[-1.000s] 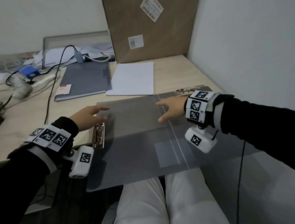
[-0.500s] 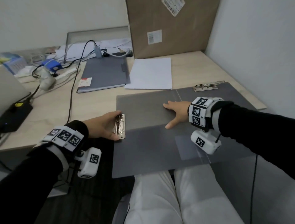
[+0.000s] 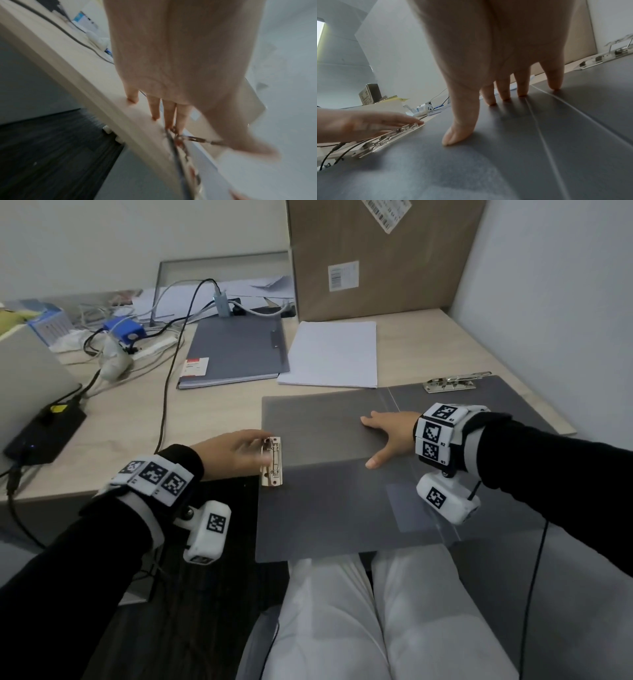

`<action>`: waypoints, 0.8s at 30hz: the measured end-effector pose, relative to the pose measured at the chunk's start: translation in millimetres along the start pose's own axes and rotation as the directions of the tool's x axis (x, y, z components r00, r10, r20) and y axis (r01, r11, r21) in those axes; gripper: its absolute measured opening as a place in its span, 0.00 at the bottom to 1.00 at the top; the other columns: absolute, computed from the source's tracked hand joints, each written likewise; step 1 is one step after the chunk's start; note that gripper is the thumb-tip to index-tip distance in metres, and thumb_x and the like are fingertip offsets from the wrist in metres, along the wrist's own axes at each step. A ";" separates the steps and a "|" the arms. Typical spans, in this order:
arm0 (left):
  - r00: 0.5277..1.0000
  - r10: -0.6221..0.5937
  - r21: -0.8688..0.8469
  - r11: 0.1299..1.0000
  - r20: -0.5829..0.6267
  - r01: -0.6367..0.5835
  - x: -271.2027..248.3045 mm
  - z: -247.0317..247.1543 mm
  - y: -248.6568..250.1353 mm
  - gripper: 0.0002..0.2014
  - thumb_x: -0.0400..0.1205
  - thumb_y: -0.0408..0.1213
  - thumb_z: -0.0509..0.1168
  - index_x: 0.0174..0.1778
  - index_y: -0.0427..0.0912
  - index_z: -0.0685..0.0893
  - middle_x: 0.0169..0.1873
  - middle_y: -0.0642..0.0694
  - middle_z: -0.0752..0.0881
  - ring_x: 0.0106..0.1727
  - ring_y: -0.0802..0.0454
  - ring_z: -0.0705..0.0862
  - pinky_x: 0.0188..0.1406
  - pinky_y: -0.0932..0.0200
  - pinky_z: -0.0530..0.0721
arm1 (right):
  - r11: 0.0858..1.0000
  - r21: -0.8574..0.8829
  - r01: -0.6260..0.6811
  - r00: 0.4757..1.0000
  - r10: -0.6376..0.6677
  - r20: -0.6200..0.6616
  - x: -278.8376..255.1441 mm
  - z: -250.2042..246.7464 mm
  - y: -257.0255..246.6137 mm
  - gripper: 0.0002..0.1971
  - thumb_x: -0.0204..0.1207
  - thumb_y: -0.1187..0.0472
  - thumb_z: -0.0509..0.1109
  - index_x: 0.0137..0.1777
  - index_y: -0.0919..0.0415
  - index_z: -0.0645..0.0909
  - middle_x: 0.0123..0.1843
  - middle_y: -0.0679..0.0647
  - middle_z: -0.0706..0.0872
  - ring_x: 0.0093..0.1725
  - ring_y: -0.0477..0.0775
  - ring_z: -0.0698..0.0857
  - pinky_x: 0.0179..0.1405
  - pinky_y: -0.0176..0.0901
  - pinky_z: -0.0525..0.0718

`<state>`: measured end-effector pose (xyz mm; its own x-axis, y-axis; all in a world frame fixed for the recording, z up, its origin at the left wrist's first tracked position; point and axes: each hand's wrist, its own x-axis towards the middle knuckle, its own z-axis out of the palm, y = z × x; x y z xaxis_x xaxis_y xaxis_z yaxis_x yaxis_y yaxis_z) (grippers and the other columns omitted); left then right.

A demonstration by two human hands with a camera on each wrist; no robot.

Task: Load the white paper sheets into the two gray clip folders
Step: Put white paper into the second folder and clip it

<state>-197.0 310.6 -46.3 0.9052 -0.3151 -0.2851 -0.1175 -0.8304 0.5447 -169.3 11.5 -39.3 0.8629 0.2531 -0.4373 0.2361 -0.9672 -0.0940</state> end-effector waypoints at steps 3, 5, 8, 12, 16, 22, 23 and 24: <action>0.980 -0.083 -0.165 0.985 -0.179 0.053 2.9 -6.9 0.9 0.26 0.80 0.61 0.54 0.59 0.46 0.85 0.58 0.49 0.86 0.63 0.52 0.81 0.64 0.58 0.71 | 1.000 0.027 0.006 1.000 -0.006 -0.001 -2.0 1.2 2.1 0.52 0.69 0.40 0.73 0.85 0.54 0.45 0.87 0.51 0.45 0.85 0.51 0.52 0.82 0.45 0.52; 0.940 -0.166 -0.212 0.972 -0.298 0.104 12.8 -7.3 3.3 0.23 0.83 0.54 0.55 0.49 0.42 0.89 0.50 0.45 0.89 0.54 0.48 0.85 0.60 0.54 0.77 | 0.999 0.047 0.019 1.000 -0.019 0.007 -2.4 1.9 3.8 0.52 0.69 0.40 0.73 0.85 0.53 0.45 0.87 0.50 0.45 0.85 0.51 0.52 0.82 0.45 0.52; 0.920 -0.213 -0.187 0.970 -0.329 0.158 30.3 -7.0 5.9 0.10 0.80 0.42 0.64 0.38 0.42 0.87 0.41 0.44 0.89 0.46 0.44 0.86 0.50 0.55 0.82 | 0.997 0.057 0.045 0.998 -0.046 0.030 -3.7 3.3 6.0 0.53 0.69 0.41 0.73 0.85 0.54 0.44 0.87 0.52 0.44 0.85 0.51 0.49 0.84 0.47 0.51; 0.935 -0.289 -0.192 0.949 -0.204 0.251 45.6 -11.2 4.6 0.08 0.76 0.43 0.71 0.41 0.42 0.85 0.30 0.50 0.83 0.33 0.52 0.79 0.29 0.64 0.73 | 0.995 0.056 0.080 0.996 -0.082 0.027 -2.8 6.4 9.9 0.53 0.69 0.40 0.73 0.85 0.56 0.44 0.87 0.55 0.44 0.86 0.53 0.47 0.84 0.47 0.48; 0.937 -0.310 -0.193 0.941 -0.162 0.278 49.6 -19.1 3.6 0.07 0.76 0.41 0.71 0.41 0.41 0.84 0.33 0.47 0.84 0.32 0.54 0.79 0.29 0.63 0.75 | 0.996 0.061 0.070 0.997 -0.071 0.024 1.9 2.9 9.6 0.53 0.68 0.40 0.74 0.85 0.55 0.47 0.87 0.54 0.47 0.85 0.53 0.50 0.83 0.46 0.50; 0.950 -0.234 -0.160 0.966 -0.208 0.203 65.8 -42.0 20.4 0.12 0.79 0.39 0.66 0.56 0.37 0.84 0.49 0.39 0.87 0.49 0.46 0.85 0.41 0.58 0.80 | 0.987 0.152 0.056 0.998 -0.053 -0.021 10.9 -17.8 8.5 0.38 0.73 0.45 0.71 0.81 0.55 0.62 0.83 0.52 0.64 0.81 0.52 0.64 0.79 0.42 0.61; 0.951 -0.213 -0.147 0.972 -0.222 0.183 72.6 -45.6 26.9 0.12 0.79 0.39 0.66 0.56 0.37 0.84 0.51 0.38 0.87 0.49 0.45 0.85 0.44 0.57 0.80 | 0.984 0.173 0.047 0.998 -0.040 -0.044 12.7 -24.8 10.2 0.36 0.74 0.45 0.70 0.80 0.55 0.66 0.81 0.51 0.68 0.79 0.52 0.68 0.76 0.41 0.64; 0.953 -0.194 -0.134 0.977 -0.233 0.166 80.4 -48.4 34.0 0.12 0.80 0.38 0.66 0.56 0.37 0.84 0.52 0.38 0.87 0.50 0.46 0.84 0.46 0.57 0.79 | 0.980 0.198 0.026 0.998 -0.013 -0.064 15.8 -32.8 13.1 0.33 0.74 0.46 0.70 0.78 0.55 0.68 0.79 0.51 0.71 0.77 0.52 0.71 0.74 0.40 0.66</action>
<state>-108.4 279.3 -12.5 0.9806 -0.0322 -0.1935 0.0901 -0.8019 0.5906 -138.0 3.6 -18.1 0.8865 0.2670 -0.3780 0.1652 -0.9456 -0.2804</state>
